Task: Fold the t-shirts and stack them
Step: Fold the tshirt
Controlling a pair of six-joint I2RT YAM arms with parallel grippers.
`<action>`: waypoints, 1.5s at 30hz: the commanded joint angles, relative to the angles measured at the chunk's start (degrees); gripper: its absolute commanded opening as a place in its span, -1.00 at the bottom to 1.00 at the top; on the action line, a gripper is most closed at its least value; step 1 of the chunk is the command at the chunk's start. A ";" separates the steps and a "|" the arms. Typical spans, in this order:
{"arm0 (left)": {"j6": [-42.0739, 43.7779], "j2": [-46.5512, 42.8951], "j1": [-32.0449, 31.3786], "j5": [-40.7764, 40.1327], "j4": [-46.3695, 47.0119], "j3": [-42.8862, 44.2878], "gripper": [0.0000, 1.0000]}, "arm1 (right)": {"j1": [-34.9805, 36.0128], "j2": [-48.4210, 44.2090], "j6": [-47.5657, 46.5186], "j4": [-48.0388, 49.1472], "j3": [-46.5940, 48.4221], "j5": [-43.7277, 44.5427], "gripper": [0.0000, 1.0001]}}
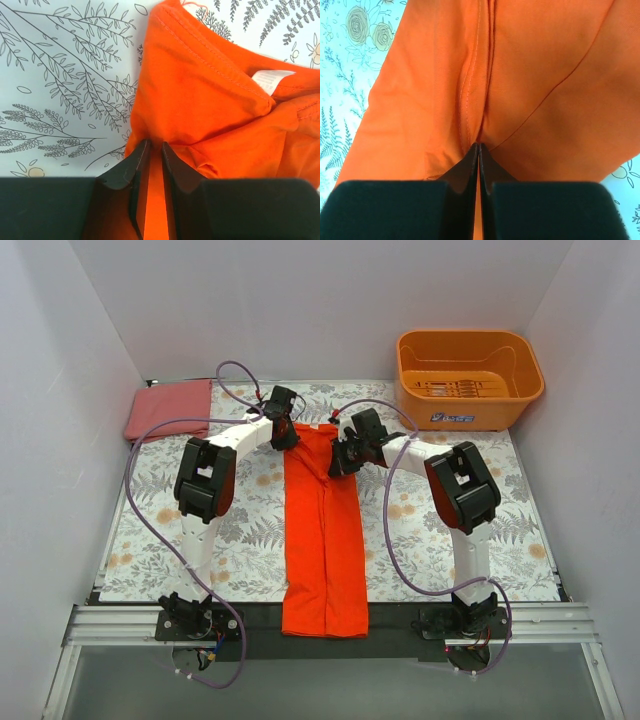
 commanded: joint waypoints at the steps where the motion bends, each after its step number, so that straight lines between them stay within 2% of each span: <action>1: 2.51 -1.19 0.46 -4.21 -0.74 0.83 -0.70 | 0.23 -1.61 1.43 0.40 -0.51 -0.28 -0.88; 4: 3.65 -2.95 0.47 -4.13 -0.48 1.00 -0.54 | 0.23 -4.95 1.96 -0.12 -0.95 2.61 -0.74; 7: 4.62 -5.49 0.29 -2.11 -0.13 1.27 -0.37 | 0.15 -8.20 2.58 -0.30 -1.04 4.47 -0.50; 12: 4.45 -10.24 0.03 0.43 0.48 0.22 -0.28 | 0.15 -11.63 5.74 0.66 -0.87 2.90 -0.46; 14: 4.10 -12.70 0.03 1.32 1.36 -1.45 -0.31 | 0.06 -11.81 6.88 2.06 -0.78 1.40 -0.46; 16: 3.83 -13.67 0.03 3.07 2.68 -2.42 -0.43 | -0.73 -11.47 9.77 4.00 -1.39 -2.87 -0.46; 22: 3.13 -11.49 0.11 9.75 5.49 -3.92 -0.60 | -1.61 -7.16 22.16 18.92 -3.77 -14.93 -0.45; 25: 3.13 -9.11 0.03 12.48 6.29 -4.09 -0.64 | -1.61 -5.05 24.90 22.98 -4.91 -14.95 -0.45; 29: 3.31 -6.56 0.03 11.96 8.04 -5.15 -0.69 | -1.52 -0.57 28.23 26.84 -5.17 -16.53 -0.45; 36: 3.31 -0.15 0.64 11.69 8.49 -4.45 -0.77 | -1.17 5.76 33.42 35.55 -11.23 -17.41 -0.45; 45: 4.80 1.71 2.22 8.18 8.66 -4.18 -0.78 | -0.91 5.07 34.49 38.90 -16.16 -17.85 -0.45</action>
